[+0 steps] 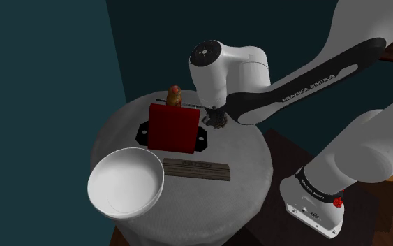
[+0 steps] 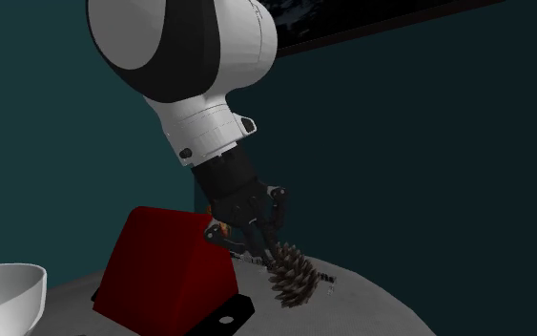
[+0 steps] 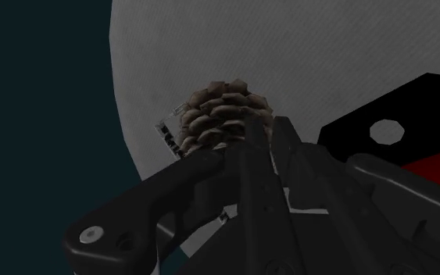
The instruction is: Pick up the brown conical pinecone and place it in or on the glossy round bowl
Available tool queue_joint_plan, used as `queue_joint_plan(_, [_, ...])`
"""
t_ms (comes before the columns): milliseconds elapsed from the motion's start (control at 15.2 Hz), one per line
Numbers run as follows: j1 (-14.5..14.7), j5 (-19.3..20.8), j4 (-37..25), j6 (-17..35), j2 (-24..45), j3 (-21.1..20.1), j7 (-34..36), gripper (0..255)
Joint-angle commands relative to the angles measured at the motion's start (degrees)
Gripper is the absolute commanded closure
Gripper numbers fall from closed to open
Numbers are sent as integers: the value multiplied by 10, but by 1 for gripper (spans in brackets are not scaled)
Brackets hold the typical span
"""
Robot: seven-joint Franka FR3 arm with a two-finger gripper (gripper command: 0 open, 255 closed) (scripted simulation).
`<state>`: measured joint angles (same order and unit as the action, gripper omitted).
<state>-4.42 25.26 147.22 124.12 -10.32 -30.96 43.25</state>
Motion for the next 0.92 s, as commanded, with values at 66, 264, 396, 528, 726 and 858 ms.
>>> queue_joint_plan(66, [0, 0, 0, 0, 0, 0, 0, 255])
queue_joint_plan(264, [0, 0, 0, 0, 0, 0, 0, 255])
queue_joint_plan(396, [0, 0, 0, 0, 0, 0, 0, 0])
queue_joint_plan(528, [-17, -10, 2, 51, -6, 30, -30, 0])
queue_joint_plan(726, [-40, -35, 0, 124, -3, 76, -81, 0])
queue_joint_plan(858, [-46, -21, 4, 139, 10, 77, -71, 0])
